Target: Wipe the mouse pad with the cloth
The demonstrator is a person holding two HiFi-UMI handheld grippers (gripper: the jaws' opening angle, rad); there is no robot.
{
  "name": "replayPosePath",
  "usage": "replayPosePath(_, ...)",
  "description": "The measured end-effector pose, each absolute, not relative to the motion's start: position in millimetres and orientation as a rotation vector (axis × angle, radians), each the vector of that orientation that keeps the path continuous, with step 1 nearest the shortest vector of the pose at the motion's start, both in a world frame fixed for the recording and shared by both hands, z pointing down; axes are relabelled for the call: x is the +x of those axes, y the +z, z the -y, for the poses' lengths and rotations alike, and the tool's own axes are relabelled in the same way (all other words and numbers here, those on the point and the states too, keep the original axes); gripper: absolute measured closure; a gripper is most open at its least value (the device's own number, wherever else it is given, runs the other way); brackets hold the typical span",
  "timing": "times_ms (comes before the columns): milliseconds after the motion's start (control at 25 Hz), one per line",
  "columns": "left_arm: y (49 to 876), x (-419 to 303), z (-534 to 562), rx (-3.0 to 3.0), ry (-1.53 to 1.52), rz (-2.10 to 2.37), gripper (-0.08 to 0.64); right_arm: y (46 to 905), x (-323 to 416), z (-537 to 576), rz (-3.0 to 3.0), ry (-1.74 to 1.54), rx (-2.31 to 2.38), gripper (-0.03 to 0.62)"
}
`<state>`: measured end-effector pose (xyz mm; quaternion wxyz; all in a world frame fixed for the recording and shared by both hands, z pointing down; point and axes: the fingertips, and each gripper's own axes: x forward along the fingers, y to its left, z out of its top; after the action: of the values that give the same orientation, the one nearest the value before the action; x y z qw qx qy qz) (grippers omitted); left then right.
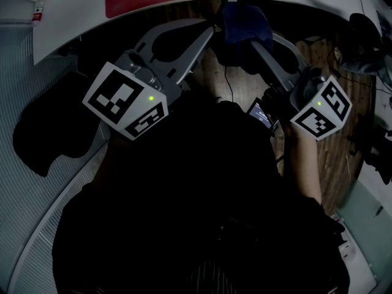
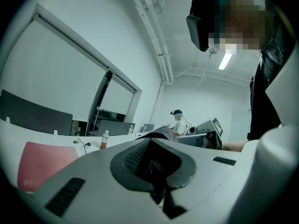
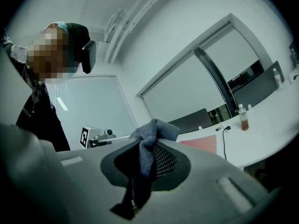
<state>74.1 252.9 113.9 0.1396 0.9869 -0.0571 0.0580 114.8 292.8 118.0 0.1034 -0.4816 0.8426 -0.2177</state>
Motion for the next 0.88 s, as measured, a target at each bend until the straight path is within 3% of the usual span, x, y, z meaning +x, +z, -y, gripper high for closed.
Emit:
replayPosePath(120, 108.7, 56.3, -256.8, 2.853, 0.155, 0.173, 0.554, 114.5, 96.0, -294.4, -2.501, -0.644, -1.41, 0.555)
replayPosePath(400, 181.8, -28.5, -229.4, 2.822, 0.078, 0.277, 0.554, 180.6, 12.9, -265.5, -2.588, -0.663, -1.35, 0.555)
replayPosePath(880, 173.0, -121.5, -218.3, 2.772, -0.062, 0.54, 0.554, 171.8, -68.0, -255.4, -2.739, -0.679, -1.166, 0.555)
